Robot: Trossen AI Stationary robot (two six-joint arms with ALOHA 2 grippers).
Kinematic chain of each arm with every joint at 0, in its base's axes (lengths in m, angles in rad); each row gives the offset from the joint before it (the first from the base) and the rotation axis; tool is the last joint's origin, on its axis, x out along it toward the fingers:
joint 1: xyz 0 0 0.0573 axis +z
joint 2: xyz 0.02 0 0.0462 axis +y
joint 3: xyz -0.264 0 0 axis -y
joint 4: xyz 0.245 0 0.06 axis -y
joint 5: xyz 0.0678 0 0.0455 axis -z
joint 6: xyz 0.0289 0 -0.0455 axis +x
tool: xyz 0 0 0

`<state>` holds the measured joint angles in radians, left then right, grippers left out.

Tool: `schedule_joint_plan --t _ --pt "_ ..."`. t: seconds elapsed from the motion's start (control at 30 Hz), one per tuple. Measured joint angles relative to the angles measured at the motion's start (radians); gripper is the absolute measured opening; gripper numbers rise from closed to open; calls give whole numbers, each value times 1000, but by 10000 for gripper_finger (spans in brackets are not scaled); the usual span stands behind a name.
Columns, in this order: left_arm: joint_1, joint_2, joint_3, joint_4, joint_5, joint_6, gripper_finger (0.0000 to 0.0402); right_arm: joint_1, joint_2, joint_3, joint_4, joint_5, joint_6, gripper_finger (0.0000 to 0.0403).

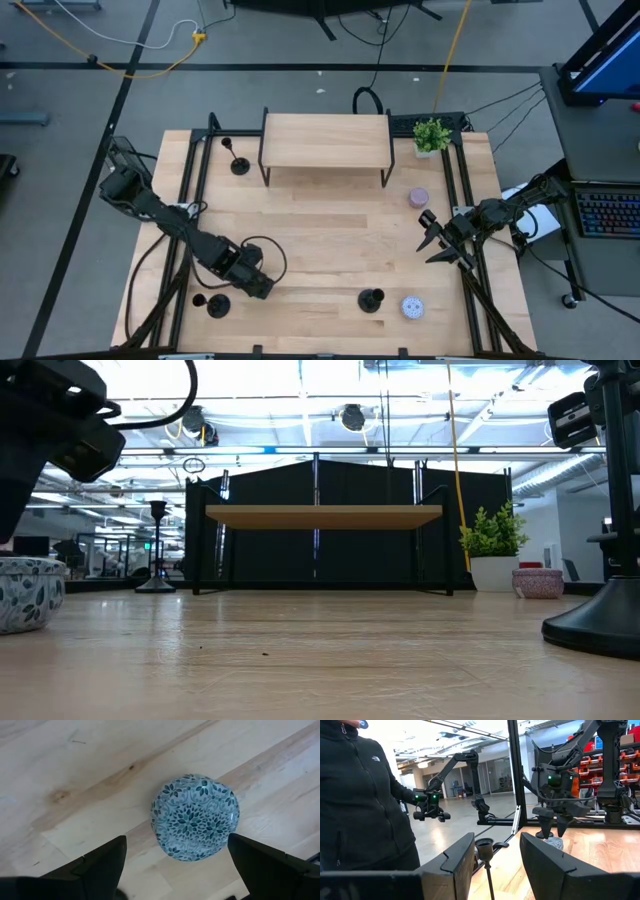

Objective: Pick & Place candle stick holders
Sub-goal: Put the blue patterned scented candle on the shelf

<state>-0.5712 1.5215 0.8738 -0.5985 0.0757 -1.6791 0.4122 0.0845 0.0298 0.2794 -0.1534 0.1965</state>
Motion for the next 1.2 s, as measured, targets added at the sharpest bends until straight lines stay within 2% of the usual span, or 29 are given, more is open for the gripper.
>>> schedule_joint_plan --t 0.27,0.63,0.83,1.2 --pt "9 0 0 72 -5 -1 351 0 0 0 0 0 0 151" --pt "9 -1 0 74 -50 39 351 0 0 0 0 0 0 151" --pt "9 -2 0 84 -24 64 351 0 0 0 0 0 0 151" --pt "16 -2 0 87 -53 102 351 0 0 0 0 0 -3 151"
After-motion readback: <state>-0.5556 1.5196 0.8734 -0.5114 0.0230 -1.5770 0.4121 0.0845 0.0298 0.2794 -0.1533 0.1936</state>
